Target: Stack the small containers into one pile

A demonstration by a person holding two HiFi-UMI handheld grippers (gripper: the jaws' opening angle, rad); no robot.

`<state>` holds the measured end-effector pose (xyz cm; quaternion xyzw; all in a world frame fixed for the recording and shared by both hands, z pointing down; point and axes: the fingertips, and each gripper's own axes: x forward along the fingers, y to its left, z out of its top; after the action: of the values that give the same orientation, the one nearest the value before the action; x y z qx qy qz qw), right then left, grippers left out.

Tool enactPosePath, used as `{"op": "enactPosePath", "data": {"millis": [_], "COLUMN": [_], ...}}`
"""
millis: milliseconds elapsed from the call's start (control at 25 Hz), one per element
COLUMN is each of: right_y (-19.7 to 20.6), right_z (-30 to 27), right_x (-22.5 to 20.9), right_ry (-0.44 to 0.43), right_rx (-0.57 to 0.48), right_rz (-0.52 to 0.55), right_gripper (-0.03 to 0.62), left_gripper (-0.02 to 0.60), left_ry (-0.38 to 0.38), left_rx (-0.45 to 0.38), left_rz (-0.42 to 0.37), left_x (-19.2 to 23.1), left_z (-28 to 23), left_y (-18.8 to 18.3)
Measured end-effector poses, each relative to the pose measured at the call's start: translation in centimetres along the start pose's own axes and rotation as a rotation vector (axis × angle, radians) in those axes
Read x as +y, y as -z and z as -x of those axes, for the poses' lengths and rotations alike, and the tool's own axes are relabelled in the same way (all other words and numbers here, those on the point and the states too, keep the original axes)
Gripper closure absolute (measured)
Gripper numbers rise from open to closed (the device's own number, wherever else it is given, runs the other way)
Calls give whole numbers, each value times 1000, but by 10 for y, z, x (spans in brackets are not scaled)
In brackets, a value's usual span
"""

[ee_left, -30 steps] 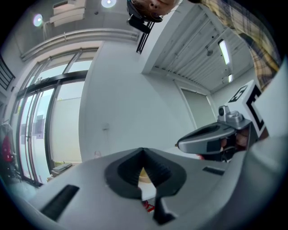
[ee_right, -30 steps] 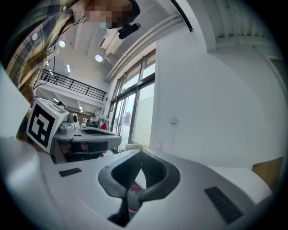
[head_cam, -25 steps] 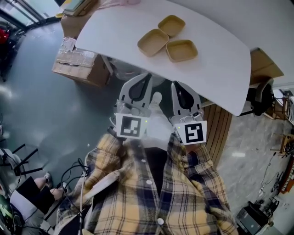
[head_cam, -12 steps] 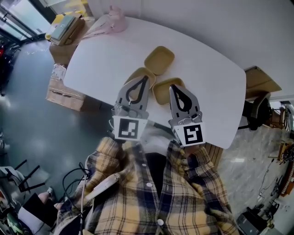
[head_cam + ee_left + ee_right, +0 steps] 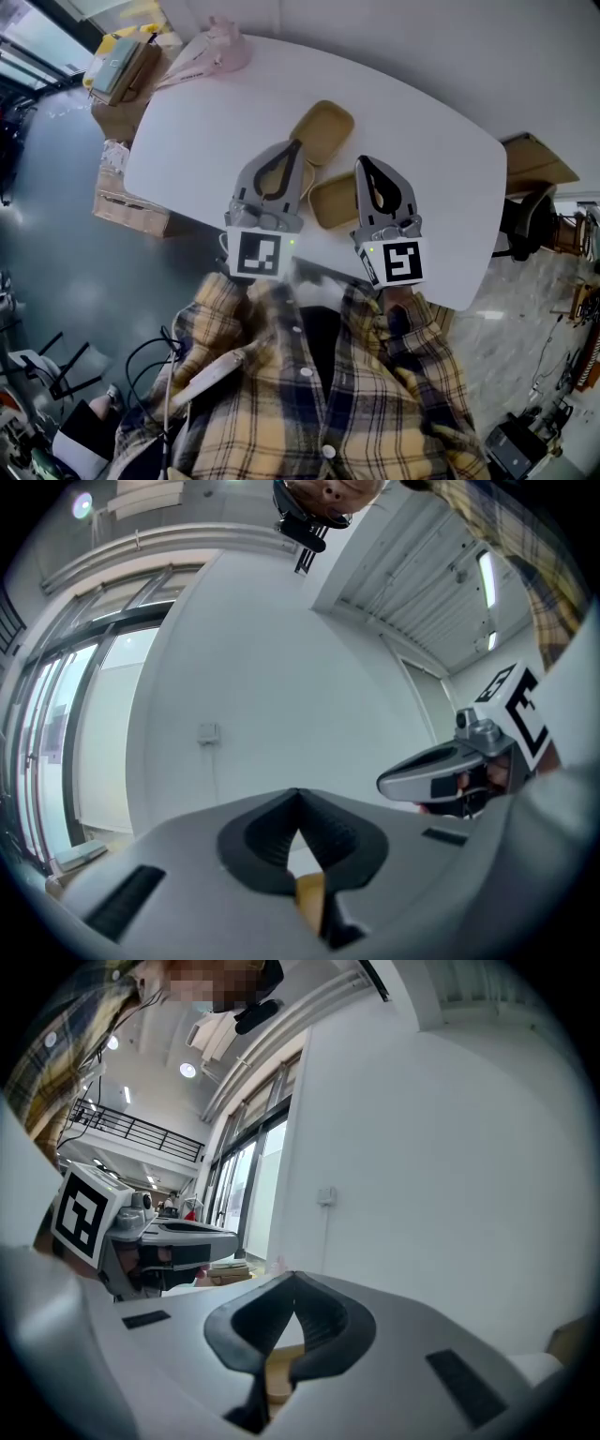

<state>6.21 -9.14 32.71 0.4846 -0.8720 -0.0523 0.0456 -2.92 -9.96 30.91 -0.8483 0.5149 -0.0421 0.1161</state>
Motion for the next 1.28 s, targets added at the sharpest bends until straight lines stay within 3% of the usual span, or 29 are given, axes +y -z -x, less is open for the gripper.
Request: {"op": "enactPosePath", "data": {"millis": [240,560,920,1080,1280], "right_y": [7,8,20,26,36], "right_z": [-18,-33,-37,-39,-34], "right_x": [-16,-26,-33,-31,-29], "right_ry": [75,213,285,285,305], "right_rx": [34,67,117,144,179], "right_rz": [-16,-34,-28,-41,-69], "right_gripper": [579,579,579,579,579], "left_gripper": [565,565,564,565,563], "left_ry": [66,216,295,325,423], "left_rx": [21,-5,-4,65,203], "left_rz": [32,27,46,76,73], "left_x": [14,22,23,22,12], "left_z": [-30,-64,-84,-93,-105], "left_y": [16,20,26,42,81]}}
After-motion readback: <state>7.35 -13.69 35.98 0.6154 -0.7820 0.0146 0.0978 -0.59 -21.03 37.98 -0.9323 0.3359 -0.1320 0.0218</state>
